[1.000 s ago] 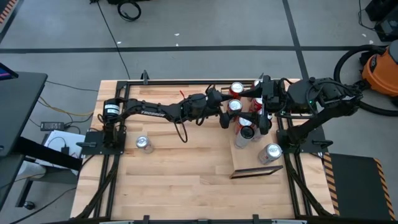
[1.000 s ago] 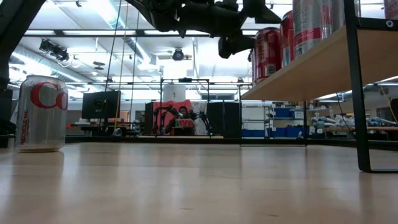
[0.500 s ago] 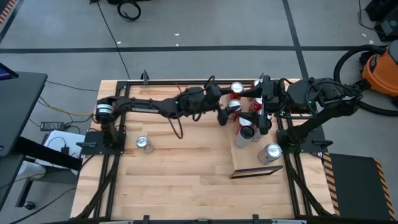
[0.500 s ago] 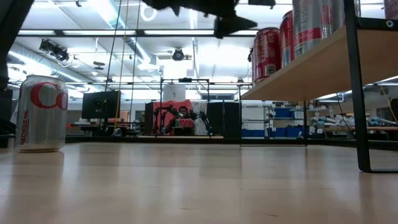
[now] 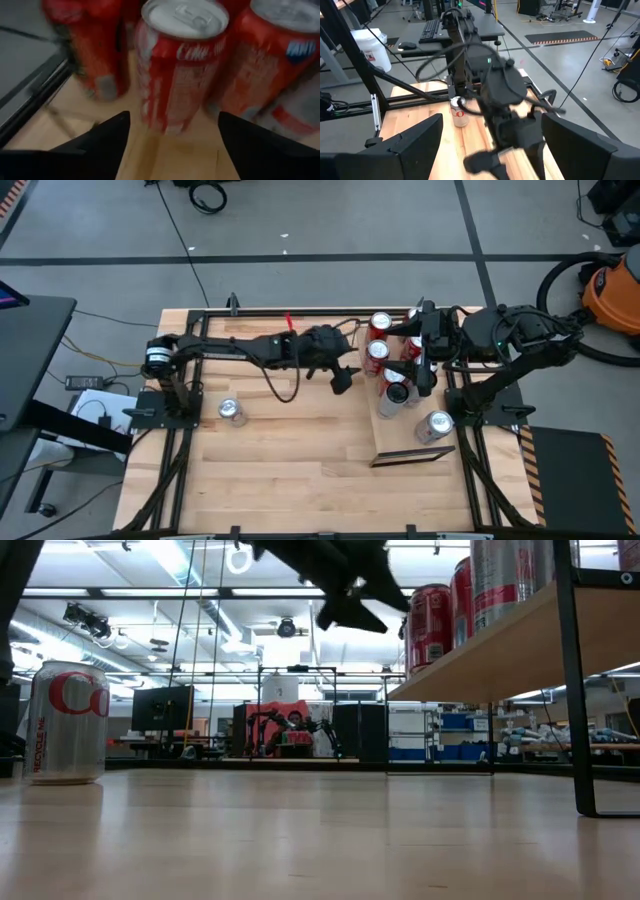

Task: Place canned beverage on shelf
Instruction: Put the red white soda can on the shelf aligned with the other red white soda can, then put the red silver soda can on the shelf aligned with the other red silver soda can

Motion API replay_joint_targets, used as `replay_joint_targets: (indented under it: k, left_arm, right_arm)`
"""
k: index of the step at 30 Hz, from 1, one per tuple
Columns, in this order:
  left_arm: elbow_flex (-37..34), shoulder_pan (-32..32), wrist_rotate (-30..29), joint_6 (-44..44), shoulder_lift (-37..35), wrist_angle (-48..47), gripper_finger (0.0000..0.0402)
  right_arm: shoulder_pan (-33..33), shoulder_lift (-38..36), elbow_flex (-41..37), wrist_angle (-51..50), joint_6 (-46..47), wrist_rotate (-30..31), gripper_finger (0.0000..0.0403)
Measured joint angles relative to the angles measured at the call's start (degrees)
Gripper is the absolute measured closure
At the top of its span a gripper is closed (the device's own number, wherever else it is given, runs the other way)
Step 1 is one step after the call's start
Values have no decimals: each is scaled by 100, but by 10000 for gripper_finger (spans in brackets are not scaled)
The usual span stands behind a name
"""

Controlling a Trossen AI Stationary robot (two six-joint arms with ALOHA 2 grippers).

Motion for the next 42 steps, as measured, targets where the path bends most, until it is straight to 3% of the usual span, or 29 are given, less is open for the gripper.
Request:
replay_joint_targets:
  k: [9, 18, 30, 37, 42]
  left_arm:
    - [14, -24, -87, -194, 613, 482, 149]
    - [14, -26, -257, -290, 698, 752, 224]
    - [17, -22, -270, -272, 755, 1137, 246]
    - [24, -37, -235, -274, 142, 112, 247]
    - [23, -70, 562, -570, -550, -1781, 247]
  right_arm:
    - [0, 0, 0, 1, -2, -1, 55]
    - [0, 0, 0, -2, 26, 3, 55]
    - [0, 0, 0, -3, -7, 5, 55]
    - [0, 0, 0, -1, 18, 23, 55]
    - [0, 0, 0, -3, 89, 23, 55]
